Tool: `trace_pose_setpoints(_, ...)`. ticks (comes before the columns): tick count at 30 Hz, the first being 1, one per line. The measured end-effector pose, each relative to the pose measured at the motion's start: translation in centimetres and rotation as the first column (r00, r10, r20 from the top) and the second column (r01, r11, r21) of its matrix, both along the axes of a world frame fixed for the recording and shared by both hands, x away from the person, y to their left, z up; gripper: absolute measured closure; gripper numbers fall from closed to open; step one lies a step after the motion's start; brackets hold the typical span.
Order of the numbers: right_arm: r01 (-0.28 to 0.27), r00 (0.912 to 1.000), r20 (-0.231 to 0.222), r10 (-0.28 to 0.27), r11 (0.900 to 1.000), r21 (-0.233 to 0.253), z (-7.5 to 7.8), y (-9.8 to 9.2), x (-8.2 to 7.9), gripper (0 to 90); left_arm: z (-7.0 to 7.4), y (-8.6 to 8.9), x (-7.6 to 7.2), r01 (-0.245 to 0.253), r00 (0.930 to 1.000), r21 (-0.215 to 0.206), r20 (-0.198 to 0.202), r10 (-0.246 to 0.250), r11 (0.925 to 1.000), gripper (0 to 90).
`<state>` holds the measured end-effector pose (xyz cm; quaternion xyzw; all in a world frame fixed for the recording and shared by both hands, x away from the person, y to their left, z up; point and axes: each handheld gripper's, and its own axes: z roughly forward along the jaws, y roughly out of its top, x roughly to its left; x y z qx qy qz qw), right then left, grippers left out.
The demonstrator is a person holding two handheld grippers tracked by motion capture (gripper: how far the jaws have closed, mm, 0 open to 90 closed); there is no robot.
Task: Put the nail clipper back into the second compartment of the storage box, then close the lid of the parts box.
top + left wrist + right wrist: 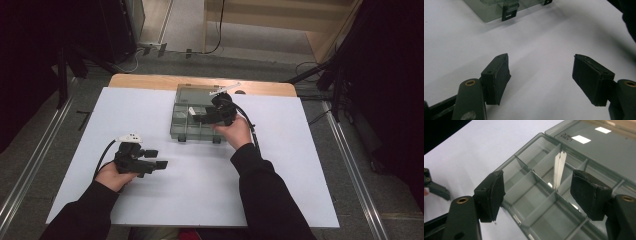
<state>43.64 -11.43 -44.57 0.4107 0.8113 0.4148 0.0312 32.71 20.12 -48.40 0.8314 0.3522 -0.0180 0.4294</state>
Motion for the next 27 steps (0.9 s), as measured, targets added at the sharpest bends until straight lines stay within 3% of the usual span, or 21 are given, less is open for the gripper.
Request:
trace_pose_setpoints(16, 0.081, 0.9962, -0.032, -0.081, 0.997, 0.009, -0.5, -3.6, -1.3, 29.1, 0.7, -0.3, 2.5, -0.034, 0.9993, -0.042, -0.019, 0.033, 0.9985, 29.2)
trace_pose_setpoints(19, 0.086, 0.9956, -0.037, -0.085, 0.996, 0.011, -0.7, -4.1, -1.3, 29.3, 1.0, -0.7, 2.8, -0.029, 0.9995, -0.009, -0.011, 0.029, 0.9995, 29.3)
trace_pose_setpoints(27, 0.104, 0.9937, -0.045, -0.103, 0.994, 0.021, -0.6, -5.6, -1.2, 30.0, 1.8, -1.9, 4.8, -0.034, 0.9993, -0.014, -0.016, 0.034, 0.9993, 29.4)
